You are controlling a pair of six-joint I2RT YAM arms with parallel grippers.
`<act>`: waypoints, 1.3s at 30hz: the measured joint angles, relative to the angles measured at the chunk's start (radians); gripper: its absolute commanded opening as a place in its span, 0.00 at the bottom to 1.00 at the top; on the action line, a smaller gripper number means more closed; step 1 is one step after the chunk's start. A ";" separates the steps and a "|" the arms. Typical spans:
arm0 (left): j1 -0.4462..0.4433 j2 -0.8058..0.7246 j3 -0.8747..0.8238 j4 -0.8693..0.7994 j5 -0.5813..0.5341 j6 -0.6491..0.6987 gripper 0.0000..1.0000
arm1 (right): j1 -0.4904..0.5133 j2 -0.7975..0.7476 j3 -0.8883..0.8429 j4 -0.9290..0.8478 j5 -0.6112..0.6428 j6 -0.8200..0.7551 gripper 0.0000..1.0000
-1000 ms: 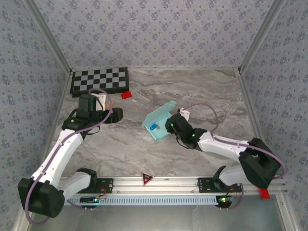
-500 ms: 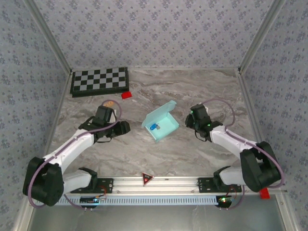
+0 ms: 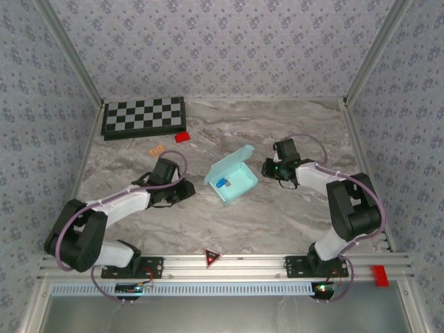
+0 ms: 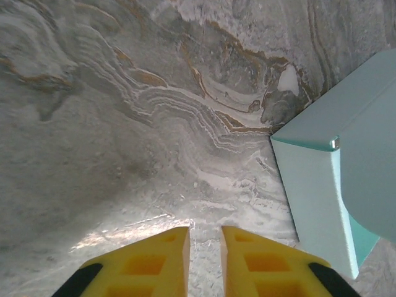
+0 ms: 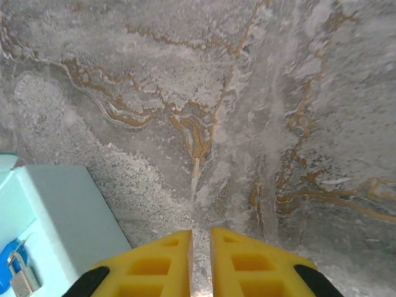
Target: Fold the paper box
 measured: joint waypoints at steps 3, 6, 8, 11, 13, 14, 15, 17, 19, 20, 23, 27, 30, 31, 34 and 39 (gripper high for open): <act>-0.014 0.050 0.014 0.029 0.014 -0.016 0.18 | 0.000 0.025 0.007 0.000 -0.024 0.000 0.15; -0.020 0.088 0.033 0.059 0.029 -0.029 0.18 | 0.002 0.037 0.008 0.003 -0.054 0.000 0.15; -0.020 0.116 0.050 0.079 0.038 -0.030 0.18 | 0.007 0.037 0.008 0.010 -0.074 0.000 0.15; -0.020 0.158 0.082 0.101 0.054 -0.029 0.18 | 0.016 0.037 -0.001 0.026 -0.100 0.001 0.15; -0.020 0.185 0.105 0.112 0.063 -0.029 0.18 | 0.023 0.036 -0.018 0.043 -0.119 0.003 0.15; -0.020 0.200 0.119 0.114 0.066 -0.027 0.18 | 0.025 0.032 -0.030 0.058 -0.130 0.008 0.15; -0.020 0.210 0.130 0.114 0.066 -0.026 0.18 | 0.027 0.027 -0.042 0.070 -0.137 0.011 0.15; -0.020 0.236 0.159 0.114 0.067 -0.017 0.19 | 0.034 0.011 -0.072 0.094 -0.153 0.017 0.15; -0.019 0.262 0.186 0.113 0.075 -0.005 0.19 | 0.045 -0.003 -0.097 0.110 -0.161 0.027 0.15; -0.019 0.276 0.200 0.110 0.079 0.001 0.19 | 0.053 -0.010 -0.107 0.116 -0.164 0.032 0.15; -0.013 0.303 0.230 0.100 0.080 0.018 0.21 | 0.076 -0.037 -0.142 0.135 -0.162 0.044 0.15; 0.001 0.331 0.259 0.082 0.079 0.035 0.24 | 0.097 -0.072 -0.181 0.145 -0.159 0.062 0.15; 0.005 0.334 0.265 0.070 0.071 0.047 0.24 | 0.114 -0.087 -0.198 0.150 -0.156 0.069 0.15; 0.007 0.334 0.267 0.065 0.069 0.051 0.25 | 0.120 -0.090 -0.201 0.151 -0.156 0.071 0.16; 0.015 0.334 0.272 0.055 0.065 0.061 0.25 | 0.137 -0.092 -0.203 0.152 -0.155 0.077 0.16; 0.024 0.330 0.285 0.031 0.058 0.081 0.28 | 0.154 -0.119 -0.205 0.113 -0.105 0.078 0.22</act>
